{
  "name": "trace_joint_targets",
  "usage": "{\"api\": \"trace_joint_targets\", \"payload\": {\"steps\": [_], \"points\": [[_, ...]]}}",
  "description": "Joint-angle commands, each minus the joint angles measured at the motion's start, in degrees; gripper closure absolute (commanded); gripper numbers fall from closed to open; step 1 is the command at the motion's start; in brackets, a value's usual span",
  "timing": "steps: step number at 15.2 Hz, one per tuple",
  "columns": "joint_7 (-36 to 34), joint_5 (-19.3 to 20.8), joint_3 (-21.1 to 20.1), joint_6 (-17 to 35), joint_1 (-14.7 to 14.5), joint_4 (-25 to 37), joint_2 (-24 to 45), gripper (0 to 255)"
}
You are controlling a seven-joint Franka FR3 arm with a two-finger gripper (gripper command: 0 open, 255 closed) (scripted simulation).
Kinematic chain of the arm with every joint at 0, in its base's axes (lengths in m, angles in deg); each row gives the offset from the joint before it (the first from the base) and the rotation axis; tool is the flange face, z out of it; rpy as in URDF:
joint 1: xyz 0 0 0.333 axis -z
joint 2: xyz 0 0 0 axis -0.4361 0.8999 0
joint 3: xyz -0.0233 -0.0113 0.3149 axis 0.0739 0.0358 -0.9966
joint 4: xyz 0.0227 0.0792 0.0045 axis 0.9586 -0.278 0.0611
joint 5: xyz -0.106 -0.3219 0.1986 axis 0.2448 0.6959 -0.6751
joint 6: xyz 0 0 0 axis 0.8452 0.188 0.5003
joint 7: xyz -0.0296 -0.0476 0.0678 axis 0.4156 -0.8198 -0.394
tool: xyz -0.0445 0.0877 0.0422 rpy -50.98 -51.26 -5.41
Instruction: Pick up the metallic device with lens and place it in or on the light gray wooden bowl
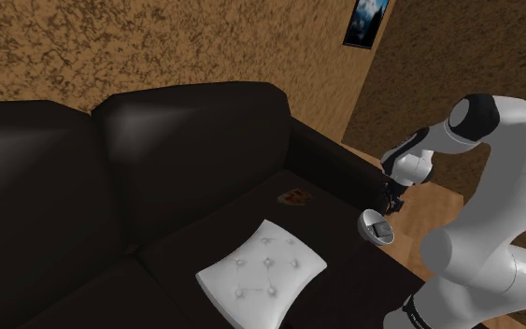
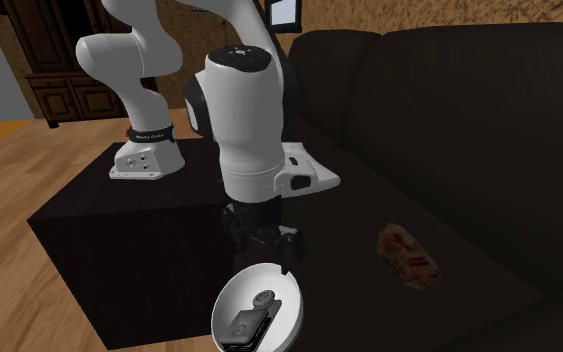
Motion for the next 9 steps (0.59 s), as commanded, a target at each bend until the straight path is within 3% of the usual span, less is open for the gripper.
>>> {"api": "trace_joint_targets", "payload": {"steps": [1, 9], "points": [[-0.4, 0.7, 0.5, -2.6, -0.1, 0.1, -2.5, 0], [-0.6, 1.0, 0.7, -3.8, -0.2, 0.1, -3.7, 0]]}}
